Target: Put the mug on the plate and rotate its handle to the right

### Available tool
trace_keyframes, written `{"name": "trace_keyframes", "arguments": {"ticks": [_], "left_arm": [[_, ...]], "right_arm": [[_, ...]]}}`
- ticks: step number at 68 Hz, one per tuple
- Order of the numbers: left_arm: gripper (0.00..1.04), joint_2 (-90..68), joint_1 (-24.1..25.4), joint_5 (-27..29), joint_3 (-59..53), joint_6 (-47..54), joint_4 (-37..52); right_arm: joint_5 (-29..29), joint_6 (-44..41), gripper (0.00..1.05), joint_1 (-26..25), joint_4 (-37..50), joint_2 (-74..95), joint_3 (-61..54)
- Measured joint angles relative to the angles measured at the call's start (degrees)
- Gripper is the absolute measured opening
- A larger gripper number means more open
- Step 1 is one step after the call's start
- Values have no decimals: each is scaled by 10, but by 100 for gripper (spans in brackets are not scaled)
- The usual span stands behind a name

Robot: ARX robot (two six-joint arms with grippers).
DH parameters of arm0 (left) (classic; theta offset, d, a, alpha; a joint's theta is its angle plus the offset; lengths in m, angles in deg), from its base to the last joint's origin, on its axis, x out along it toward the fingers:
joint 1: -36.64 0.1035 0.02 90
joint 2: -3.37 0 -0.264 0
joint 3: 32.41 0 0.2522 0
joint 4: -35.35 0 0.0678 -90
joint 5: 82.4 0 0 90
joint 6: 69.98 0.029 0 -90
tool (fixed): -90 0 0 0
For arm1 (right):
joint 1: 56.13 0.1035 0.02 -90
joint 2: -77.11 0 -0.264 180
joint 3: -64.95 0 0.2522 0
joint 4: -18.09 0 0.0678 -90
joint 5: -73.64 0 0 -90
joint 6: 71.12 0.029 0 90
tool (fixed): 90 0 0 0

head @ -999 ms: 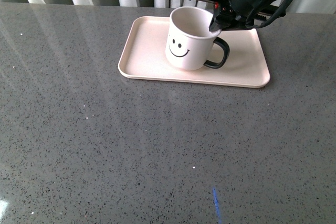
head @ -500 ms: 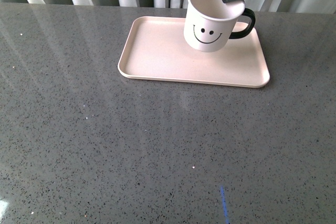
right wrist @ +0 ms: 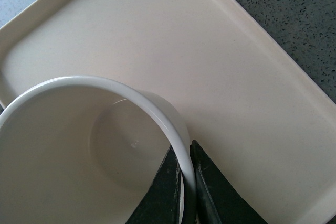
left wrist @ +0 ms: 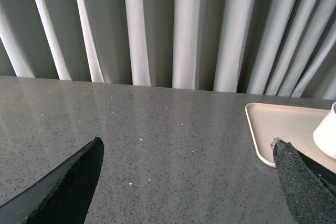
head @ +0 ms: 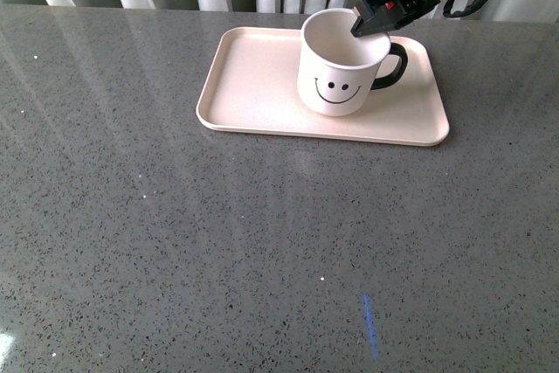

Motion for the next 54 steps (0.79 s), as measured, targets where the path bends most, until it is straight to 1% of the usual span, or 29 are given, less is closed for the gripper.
{"name": "trace_keyframes", "arguments": {"ticks": [34, 54], "left_arm": [[95, 0, 0, 0, 0, 0, 0], [95, 0, 0, 0, 0, 0, 0]], "right_arm": [[5, 0, 2, 3, -19, 13, 13], [-4, 0, 2, 4, -19, 15, 13]]}}
